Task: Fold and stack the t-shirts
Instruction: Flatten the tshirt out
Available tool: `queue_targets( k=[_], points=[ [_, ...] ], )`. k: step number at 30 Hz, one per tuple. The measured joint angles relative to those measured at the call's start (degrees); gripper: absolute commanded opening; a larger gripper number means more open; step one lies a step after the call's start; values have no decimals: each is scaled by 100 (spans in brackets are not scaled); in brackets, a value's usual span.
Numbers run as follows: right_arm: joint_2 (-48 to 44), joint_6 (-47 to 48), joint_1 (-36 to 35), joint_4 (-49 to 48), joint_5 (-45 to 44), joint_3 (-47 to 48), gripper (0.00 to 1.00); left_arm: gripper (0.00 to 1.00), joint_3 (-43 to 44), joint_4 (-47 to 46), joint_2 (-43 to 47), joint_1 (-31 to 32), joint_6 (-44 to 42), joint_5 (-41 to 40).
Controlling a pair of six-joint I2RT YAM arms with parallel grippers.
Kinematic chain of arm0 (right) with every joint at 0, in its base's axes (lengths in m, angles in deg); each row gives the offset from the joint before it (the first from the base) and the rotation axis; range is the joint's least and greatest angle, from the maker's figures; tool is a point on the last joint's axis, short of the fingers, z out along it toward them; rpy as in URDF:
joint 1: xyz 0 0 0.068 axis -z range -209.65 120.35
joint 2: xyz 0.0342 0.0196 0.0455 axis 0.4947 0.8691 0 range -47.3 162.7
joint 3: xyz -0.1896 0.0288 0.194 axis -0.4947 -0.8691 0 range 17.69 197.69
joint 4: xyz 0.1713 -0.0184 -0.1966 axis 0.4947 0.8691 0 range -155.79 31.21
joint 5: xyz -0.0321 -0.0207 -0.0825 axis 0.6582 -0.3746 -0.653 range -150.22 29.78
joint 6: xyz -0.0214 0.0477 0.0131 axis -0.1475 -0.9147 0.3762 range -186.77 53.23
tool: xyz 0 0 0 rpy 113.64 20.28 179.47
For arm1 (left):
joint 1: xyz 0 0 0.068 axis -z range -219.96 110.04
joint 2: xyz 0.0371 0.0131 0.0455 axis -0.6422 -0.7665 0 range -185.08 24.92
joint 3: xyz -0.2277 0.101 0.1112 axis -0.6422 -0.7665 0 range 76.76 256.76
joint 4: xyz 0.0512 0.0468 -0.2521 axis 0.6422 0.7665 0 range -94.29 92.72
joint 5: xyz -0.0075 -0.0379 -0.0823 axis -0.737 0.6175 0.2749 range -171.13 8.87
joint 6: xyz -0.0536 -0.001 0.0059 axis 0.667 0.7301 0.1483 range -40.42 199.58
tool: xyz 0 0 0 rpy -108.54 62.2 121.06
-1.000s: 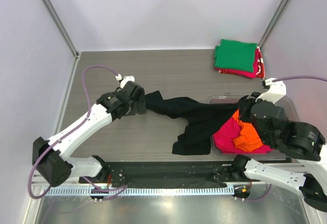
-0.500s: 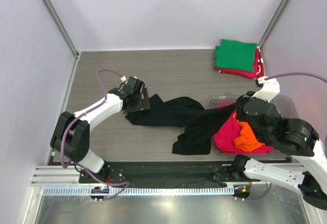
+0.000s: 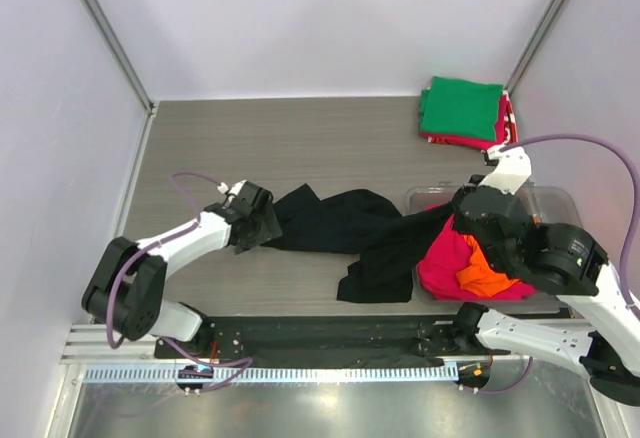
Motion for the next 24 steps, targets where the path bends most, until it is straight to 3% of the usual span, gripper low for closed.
queue_targets(
  k=[1,2,4,5,8,12,16,21,24],
  points=[
    [28,9,0,-17,9,0,1,70,2,-94,-94,0,39,2],
    [50,24,0,-37,22,0,1,53,13,-195,-227,0,81,-7],
    [63,28,0,-55,44,0,1,43,160,-350,-442,0,203,-13],
    [63,28,0,-57,57,0,1,28,240,-415,-573,0,232,-26],
    [48,28,0,-55,98,4,1,0,396,-579,-767,-2,317,7],
    [7,26,0,-42,153,52,1,0,634,-319,-688,0,269,-26],
    [-20,33,0,57,164,358,1,0,1285,625,-9,17,83,-247],
    [-197,59,-2,120,66,931,1,0,3010,1974,1303,48,-315,-656],
    [-411,70,-2,144,-72,1196,1,1,4411,2857,1401,50,-629,-839]
  ],
)
